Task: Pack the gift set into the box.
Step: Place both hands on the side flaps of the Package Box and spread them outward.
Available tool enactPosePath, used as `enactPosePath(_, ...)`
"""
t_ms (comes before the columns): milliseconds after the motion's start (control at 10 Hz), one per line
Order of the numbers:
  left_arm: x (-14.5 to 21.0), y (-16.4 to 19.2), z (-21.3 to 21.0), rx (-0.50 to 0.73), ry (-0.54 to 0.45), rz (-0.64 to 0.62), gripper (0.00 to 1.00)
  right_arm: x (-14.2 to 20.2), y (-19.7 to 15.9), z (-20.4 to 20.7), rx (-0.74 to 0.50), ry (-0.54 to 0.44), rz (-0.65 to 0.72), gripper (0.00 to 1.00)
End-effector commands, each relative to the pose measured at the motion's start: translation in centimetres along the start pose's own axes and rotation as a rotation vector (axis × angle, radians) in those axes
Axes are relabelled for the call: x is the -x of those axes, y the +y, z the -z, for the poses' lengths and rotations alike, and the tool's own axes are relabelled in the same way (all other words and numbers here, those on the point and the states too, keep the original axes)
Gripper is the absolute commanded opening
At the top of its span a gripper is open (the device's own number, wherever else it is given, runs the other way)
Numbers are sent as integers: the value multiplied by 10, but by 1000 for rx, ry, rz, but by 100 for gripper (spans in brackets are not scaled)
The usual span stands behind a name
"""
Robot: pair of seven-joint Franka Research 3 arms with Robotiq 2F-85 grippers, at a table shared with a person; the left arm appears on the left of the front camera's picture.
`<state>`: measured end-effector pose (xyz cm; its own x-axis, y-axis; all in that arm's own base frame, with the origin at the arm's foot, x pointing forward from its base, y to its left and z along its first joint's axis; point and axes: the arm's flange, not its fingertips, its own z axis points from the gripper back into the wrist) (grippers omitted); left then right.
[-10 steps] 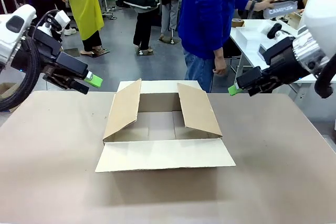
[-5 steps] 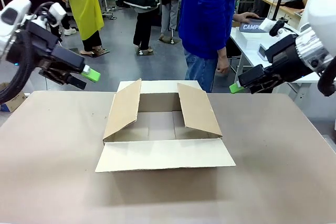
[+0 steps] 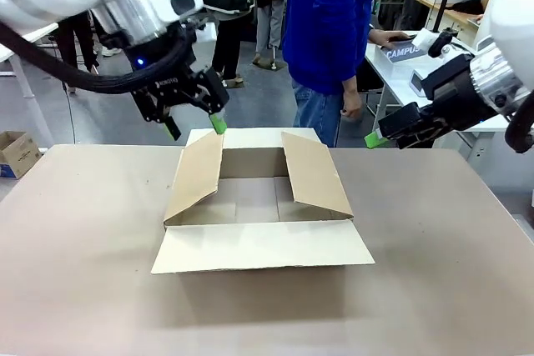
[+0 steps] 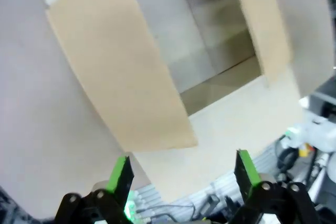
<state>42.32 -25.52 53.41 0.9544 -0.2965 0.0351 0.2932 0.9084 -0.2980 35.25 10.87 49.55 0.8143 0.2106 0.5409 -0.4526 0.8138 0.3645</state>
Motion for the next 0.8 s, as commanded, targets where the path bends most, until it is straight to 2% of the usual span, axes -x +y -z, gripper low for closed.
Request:
enactPosePath(0,-1,8,13,53,53,90,100,-1,2,0,-2,-1,12,100)
enactPosePath(100,0,0,0,0,0,0,100,-1,2,0,-2,-1,12,100)
enactPosePath(300,0,0,0,0,0,0,100,-1,2,0,-2,-1,12,100)
enactPosePath(400,-8,3,16,10,43,6,100,-1,2,0,-2,-1,12,100)
enactPosePath(600,-26,-28,30,-144,107,-93,100,-1,2,0,-2,-1,12,100)
enactPosePath(700,-36,-40,38,-211,74,-181,100,-1,2,0,-2,-1,12,100)
